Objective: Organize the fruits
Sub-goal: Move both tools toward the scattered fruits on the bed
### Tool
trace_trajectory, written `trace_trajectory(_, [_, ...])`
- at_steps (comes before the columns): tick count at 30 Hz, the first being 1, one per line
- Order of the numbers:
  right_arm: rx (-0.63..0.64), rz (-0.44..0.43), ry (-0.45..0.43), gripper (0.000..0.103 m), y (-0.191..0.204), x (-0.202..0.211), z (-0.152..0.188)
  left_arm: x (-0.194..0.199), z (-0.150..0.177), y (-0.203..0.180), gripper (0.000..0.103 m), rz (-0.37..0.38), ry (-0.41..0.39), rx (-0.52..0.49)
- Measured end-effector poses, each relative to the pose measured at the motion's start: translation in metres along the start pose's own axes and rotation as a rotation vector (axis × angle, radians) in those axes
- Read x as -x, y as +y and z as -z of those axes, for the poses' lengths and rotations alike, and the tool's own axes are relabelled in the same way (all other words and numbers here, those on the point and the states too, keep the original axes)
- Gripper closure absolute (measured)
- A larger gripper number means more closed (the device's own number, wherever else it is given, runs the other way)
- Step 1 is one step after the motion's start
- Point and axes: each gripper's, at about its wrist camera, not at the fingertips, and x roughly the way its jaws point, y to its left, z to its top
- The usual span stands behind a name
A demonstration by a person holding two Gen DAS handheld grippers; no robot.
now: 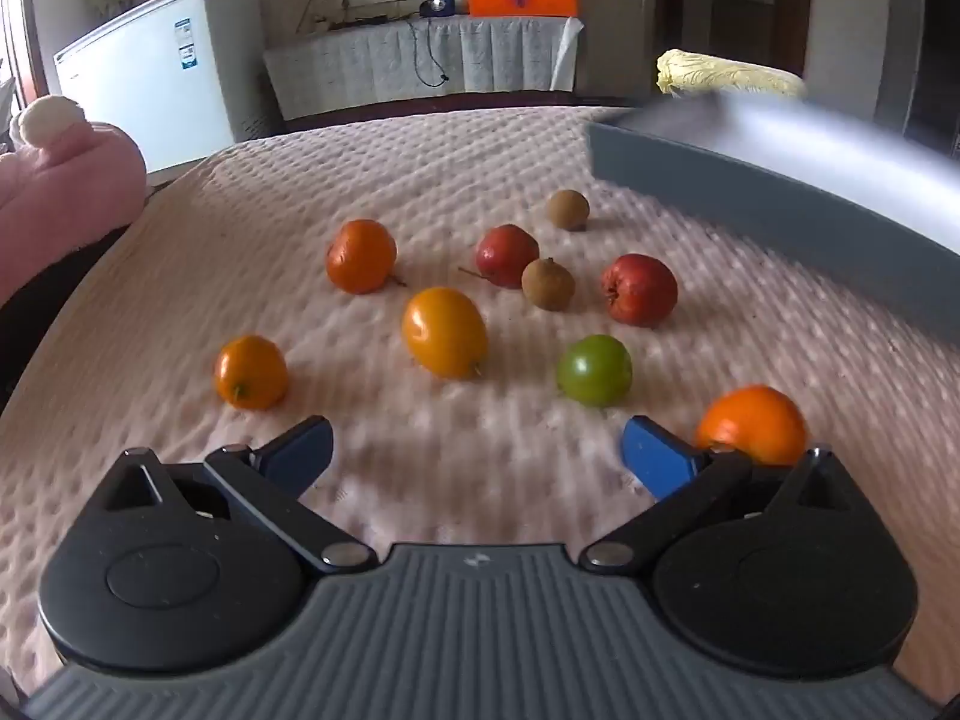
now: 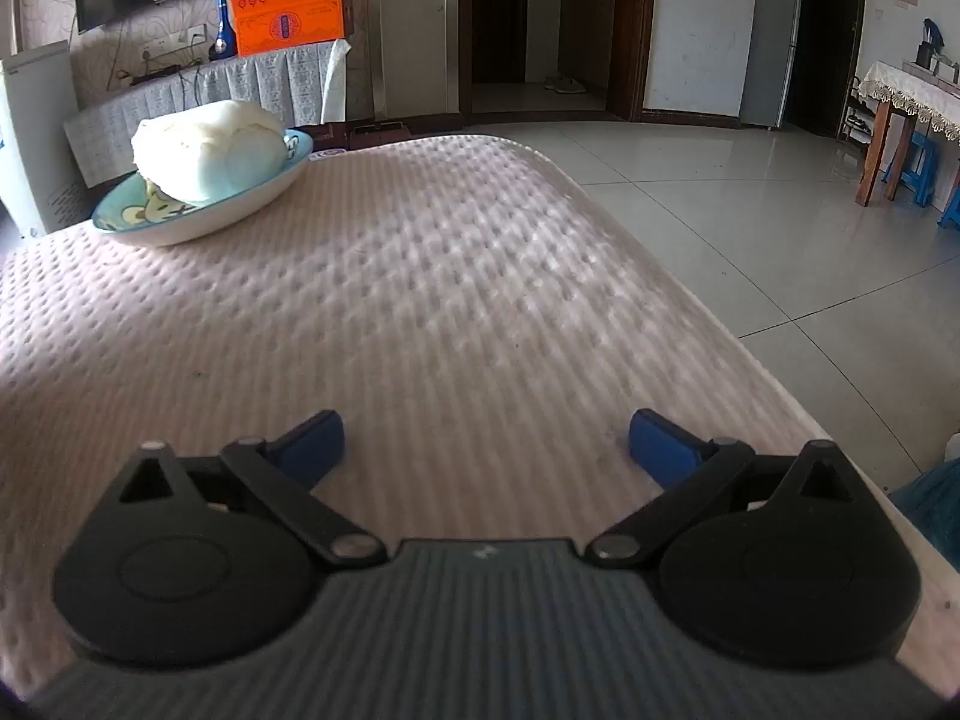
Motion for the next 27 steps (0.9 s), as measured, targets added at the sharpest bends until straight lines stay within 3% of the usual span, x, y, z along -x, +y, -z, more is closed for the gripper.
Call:
trace_trajectory(4, [-0.006, -0.004, -0.009, 0.000, 0.000, 0.000, 0.000, -0.005, -0.008, 0.000, 0.000, -0.042, 0.035, -0.015])
trace_trajectory(5, [-0.004, -0.004, -0.009, 0.000, 0.000, 0.000, 0.000, -0.001, -0.006, -0.004, 0.000, -0.060, -0.001, -0.040])
trace_trajectory(6, [-0.004, -0.003, -0.010, 0.000, 0.000, 0.000, 0.000, 0.009, 0.002, -0.004, 0.000, -0.055, -0.055, -0.051])
trace_trajectory(16, [-0.004, -0.004, -0.011, 0.000, -0.001, 0.000, 0.001, 0.070, 0.002, 0.022, 0.000, 0.055, -0.109, 0.032])
trace_trajectory(21, [-0.038, -0.001, 0.013, 0.002, -0.007, 0.012, 0.000, 0.080, 0.006, 0.025, 0.000, -0.027, -0.107, 0.005])
trace_trajectory(24, [-0.046, 0.055, -0.084, 0.003, -0.007, 0.060, 0.002, 0.078, 0.007, 0.031, 0.000, -0.006, -0.117, 0.039])
trace_trajectory(27, [0.076, -0.008, -0.320, 0.003, 0.017, 0.143, 0.011, 0.075, 0.007, 0.031, 0.000, 0.007, -0.126, 0.052])
